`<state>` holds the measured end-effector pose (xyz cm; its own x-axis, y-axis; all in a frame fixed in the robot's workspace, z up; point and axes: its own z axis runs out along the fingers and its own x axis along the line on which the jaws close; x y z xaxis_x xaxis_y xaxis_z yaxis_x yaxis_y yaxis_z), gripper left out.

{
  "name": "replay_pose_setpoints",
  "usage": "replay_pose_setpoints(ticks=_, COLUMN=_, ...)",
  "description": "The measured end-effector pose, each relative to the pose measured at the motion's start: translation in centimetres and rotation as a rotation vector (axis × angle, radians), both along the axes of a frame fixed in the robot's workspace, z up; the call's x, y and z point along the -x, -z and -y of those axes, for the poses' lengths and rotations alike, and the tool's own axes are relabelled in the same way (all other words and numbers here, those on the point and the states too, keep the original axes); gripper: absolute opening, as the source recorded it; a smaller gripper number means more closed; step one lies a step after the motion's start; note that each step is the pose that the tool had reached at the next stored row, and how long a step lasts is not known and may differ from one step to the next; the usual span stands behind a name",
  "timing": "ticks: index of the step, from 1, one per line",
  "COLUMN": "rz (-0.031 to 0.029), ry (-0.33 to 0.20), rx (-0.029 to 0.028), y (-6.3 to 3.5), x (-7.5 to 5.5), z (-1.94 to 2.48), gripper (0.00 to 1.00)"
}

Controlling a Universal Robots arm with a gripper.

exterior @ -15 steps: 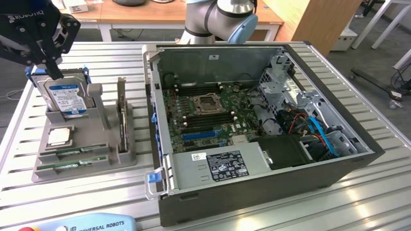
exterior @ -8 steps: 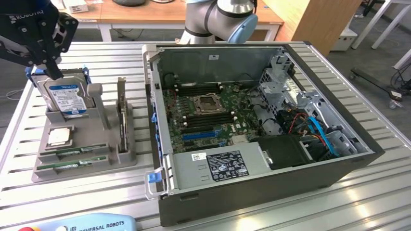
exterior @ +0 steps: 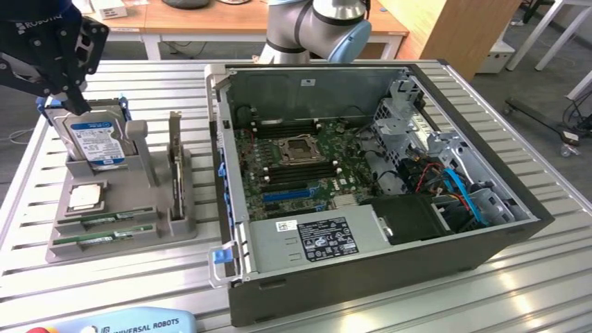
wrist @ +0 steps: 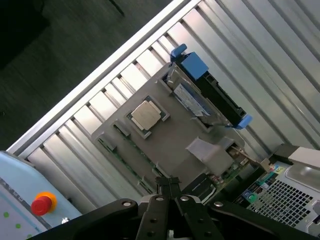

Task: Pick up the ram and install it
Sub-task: 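Pick up the ram and move it above insertion slot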

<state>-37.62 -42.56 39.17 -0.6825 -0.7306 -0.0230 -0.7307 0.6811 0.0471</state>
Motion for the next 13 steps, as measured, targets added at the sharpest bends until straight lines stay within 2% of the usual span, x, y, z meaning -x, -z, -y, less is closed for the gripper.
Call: replay_pose_setpoints(ticks=13, rz=0.0, ry=-0.2, rx=-0.0001, y=0.0, x=0.01, z=0.0, gripper=0.1)
